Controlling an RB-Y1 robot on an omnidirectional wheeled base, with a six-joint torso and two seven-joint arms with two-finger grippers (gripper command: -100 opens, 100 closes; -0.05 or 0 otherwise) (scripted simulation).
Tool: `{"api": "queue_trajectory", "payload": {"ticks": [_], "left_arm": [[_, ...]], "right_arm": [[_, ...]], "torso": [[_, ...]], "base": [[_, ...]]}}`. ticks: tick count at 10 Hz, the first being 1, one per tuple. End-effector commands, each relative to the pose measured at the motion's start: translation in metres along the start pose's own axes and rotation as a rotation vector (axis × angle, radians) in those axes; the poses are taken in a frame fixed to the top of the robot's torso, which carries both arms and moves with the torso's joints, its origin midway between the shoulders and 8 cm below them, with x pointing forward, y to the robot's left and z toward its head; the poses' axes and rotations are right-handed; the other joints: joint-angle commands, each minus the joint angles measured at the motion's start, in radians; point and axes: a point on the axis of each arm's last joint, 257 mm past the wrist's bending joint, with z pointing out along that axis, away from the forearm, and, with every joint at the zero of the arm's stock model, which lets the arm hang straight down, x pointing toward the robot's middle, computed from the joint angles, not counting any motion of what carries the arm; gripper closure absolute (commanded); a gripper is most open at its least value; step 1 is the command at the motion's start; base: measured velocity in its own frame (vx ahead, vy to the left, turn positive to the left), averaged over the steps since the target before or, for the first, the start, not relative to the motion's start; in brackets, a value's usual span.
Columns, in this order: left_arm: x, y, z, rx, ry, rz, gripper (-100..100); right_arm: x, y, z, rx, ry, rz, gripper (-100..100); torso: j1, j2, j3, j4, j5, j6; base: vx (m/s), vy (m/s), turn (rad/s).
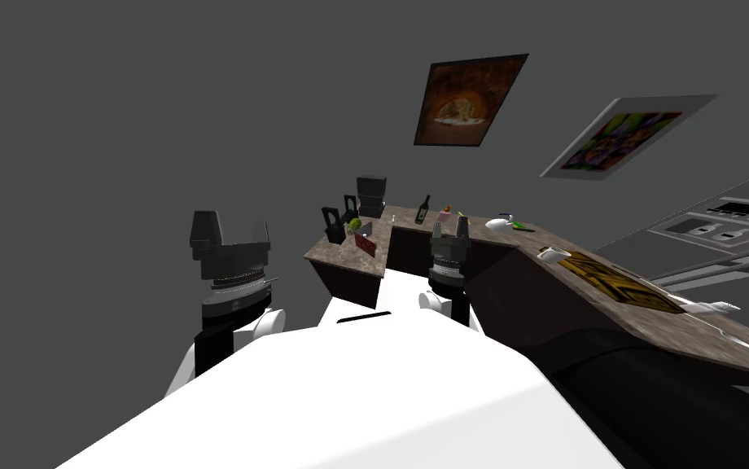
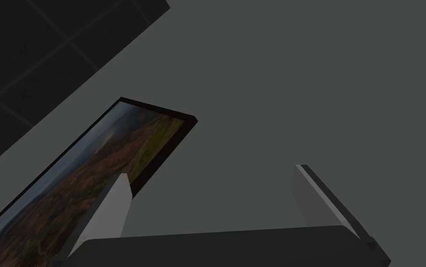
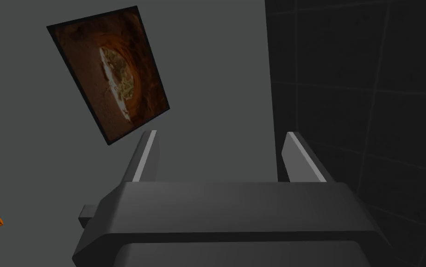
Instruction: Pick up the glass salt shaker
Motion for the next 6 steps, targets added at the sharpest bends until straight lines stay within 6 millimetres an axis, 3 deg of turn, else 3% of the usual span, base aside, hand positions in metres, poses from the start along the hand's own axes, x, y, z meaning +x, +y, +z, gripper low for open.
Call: {"api": "queue_trajectory", "payload": {"ticks": [1, 4, 6], "left_arm": [[0.0, 0.0, 0.0, 0.0, 0.0, 0.0, 0], [0.0, 0.0, 0.0, 0.0, 0.0, 0.0, 0], [0.0, 0.0, 0.0, 0.0, 0.0, 0.0, 0]], "right_arm": [[0.012, -0.009, -0.001, 0.02, 0.058, 0.003, -100], [0.036, -0.031, -0.007, 0.066, 0.169, 0.005, -100], [0.047, -0.041, -0.011, 0.089, 0.23, -0.001, -100]], "torso": [[0.0, 0.0, 0.0, 0.0, 0.0, 0.0], [-0.005, 0.01, 0.006, 0.002, -0.001, 0.0], [-0.005, 0.006, 0.004, 0.002, -0.001, 0.0]], "base": [[-0.069, -0.013, 0.105], [-0.151, -0.07, 0.111], [-0.065, -0.052, 0.07]]}}
